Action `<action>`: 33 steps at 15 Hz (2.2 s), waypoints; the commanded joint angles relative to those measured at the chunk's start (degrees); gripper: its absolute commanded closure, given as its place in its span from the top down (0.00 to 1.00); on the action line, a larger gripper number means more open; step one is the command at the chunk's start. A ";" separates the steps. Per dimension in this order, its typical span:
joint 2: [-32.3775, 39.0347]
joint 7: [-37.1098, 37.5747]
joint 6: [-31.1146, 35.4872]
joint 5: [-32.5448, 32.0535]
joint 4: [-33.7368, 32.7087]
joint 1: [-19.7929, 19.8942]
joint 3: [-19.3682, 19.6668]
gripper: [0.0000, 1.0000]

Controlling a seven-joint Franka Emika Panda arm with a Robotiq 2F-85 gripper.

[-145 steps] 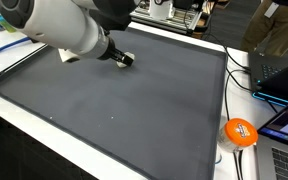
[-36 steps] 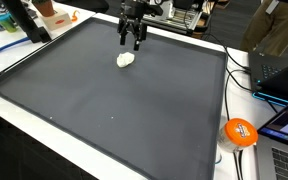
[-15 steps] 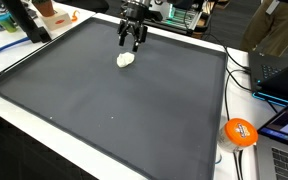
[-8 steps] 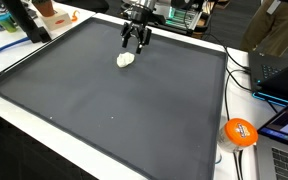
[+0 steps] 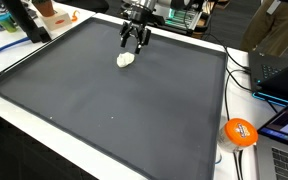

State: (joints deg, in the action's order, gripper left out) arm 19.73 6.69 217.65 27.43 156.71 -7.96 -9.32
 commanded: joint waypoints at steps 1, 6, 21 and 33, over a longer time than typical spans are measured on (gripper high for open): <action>0.82 0.72 4.32 3.35 0.53 -5.07 2.26 1.00; 4.13 -0.66 11.68 10.75 -0.70 -9.88 2.38 1.00; -15.60 -6.50 -15.06 1.59 6.04 4.12 -7.30 1.00; -36.63 -24.91 -70.14 -1.16 -2.71 4.65 9.12 1.00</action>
State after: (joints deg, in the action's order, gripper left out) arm -8.24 -16.49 158.67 27.19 155.24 -1.18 -3.90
